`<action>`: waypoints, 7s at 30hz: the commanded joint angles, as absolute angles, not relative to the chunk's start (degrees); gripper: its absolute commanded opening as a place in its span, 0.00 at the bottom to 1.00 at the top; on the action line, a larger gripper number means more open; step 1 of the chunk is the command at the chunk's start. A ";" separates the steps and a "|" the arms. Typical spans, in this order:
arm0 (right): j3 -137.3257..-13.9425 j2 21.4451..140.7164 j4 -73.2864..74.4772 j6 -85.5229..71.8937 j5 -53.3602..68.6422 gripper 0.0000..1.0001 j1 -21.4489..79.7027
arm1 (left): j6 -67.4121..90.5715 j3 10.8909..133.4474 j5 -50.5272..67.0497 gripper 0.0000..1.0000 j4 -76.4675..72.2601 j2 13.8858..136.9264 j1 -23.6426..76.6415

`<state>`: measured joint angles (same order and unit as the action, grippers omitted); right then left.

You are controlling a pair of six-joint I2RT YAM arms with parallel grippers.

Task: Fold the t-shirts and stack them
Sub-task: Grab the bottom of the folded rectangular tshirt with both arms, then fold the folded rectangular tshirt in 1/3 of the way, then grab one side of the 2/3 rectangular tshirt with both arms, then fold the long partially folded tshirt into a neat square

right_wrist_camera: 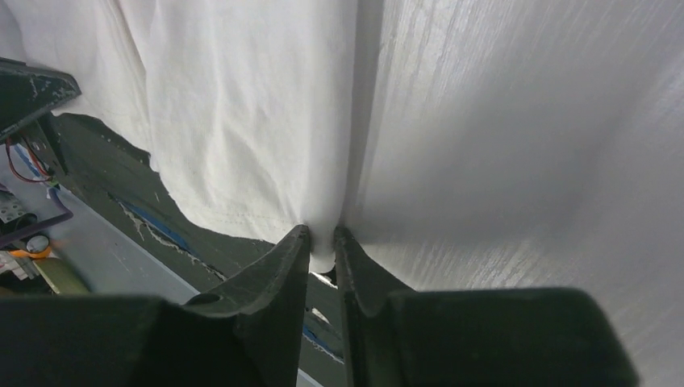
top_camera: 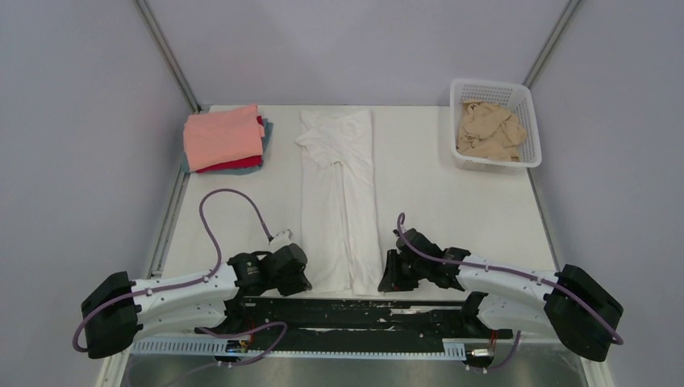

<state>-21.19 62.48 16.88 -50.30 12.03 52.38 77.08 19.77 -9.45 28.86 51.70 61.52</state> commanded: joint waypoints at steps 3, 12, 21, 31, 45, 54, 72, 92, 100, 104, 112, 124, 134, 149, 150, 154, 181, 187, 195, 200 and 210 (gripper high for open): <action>-18.12 60.73 16.20 -51.16 12.55 0.00 53.92 | 78.62 19.38 -13.26 0.00 31.48 53.30 61.91; -15.39 47.31 20.38 -51.80 15.66 0.00 54.69 | 73.71 18.32 -8.15 0.00 32.72 41.07 64.60; -26.07 51.89 20.69 -46.49 8.46 0.00 54.53 | 70.89 21.88 -13.32 0.00 28.07 39.23 62.87; -45.70 69.55 17.90 -36.47 0.79 0.00 43.05 | 52.41 32.59 -7.70 0.00 19.42 51.43 40.56; -65.25 90.60 13.53 -27.72 3.78 0.00 30.77 | 41.23 56.21 2.13 0.00 15.64 82.11 22.24; -71.57 100.06 11.78 -25.22 8.69 0.00 26.65 | 38.53 65.29 5.43 0.00 15.63 94.85 18.39; -84.52 111.15 15.41 -25.30 8.47 0.74 21.94 | 36.33 81.07 5.02 0.99 22.70 107.03 14.44; -45.90 89.20 6.13 -36.18 25.14 0.93 24.68 | 45.78 38.12 6.52 1.00 14.92 76.43 17.21; -43.31 92.13 4.27 -38.31 24.82 0.67 25.43 | 47.07 36.78 5.32 0.94 13.47 78.29 17.15; -43.25 93.31 3.58 -38.63 23.75 0.59 25.41 | 47.27 36.39 7.21 0.81 11.82 80.61 17.23; -44.02 95.99 2.68 -39.15 23.60 0.46 25.41 | 47.18 36.46 10.39 0.48 8.85 86.27 17.22; -40.36 93.48 -0.64 -39.23 30.03 0.00 26.62 | 47.31 31.66 10.95 0.00 9.12 78.15 17.31; -35.79 70.07 17.84 -38.37 39.71 0.00 34.44 | 47.62 27.29 13.94 0.00 28.02 41.62 20.10; -40.32 49.97 23.76 -42.69 45.30 0.05 40.35 | 45.62 42.50 11.83 0.00 40.49 24.72 20.38; -40.46 50.29 23.75 -42.52 44.77 0.05 39.72 | 45.70 42.43 11.71 0.00 39.18 25.50 20.38; -41.98 53.64 23.65 -40.56 46.31 0.03 34.67 | 46.05 42.33 10.08 0.00 32.88 31.93 20.39; -47.24 76.16 10.73 -39.56 52.23 0.00 18.76 | 46.20 48.69 -7.45 0.00 21.91 53.12 17.80; -47.23 81.99 8.56 -38.54 52.79 0.00 16.10 | 45.41 52.53 -6.36 0.00 18.23 63.62 17.33; -50.86 91.88 5.59 -37.59 47.43 0.00 13.31 | 44.70 58.07 -6.34 0.00 14.22 80.66 15.84; -54.40 97.78 5.10 -36.99 45.90 0.14 12.37 | 43.44 62.90 -3.31 0.00 13.94 88.84 14.62; -63.13 95.72 9.66 -32.73 38.93 0.94 14.72 | 39.61 70.96 4.63 1.00 18.40 89.69 14.19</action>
<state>-61.58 102.10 8.64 -36.47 43.16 11.68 42.44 70.13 0.05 19.55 94.76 14.11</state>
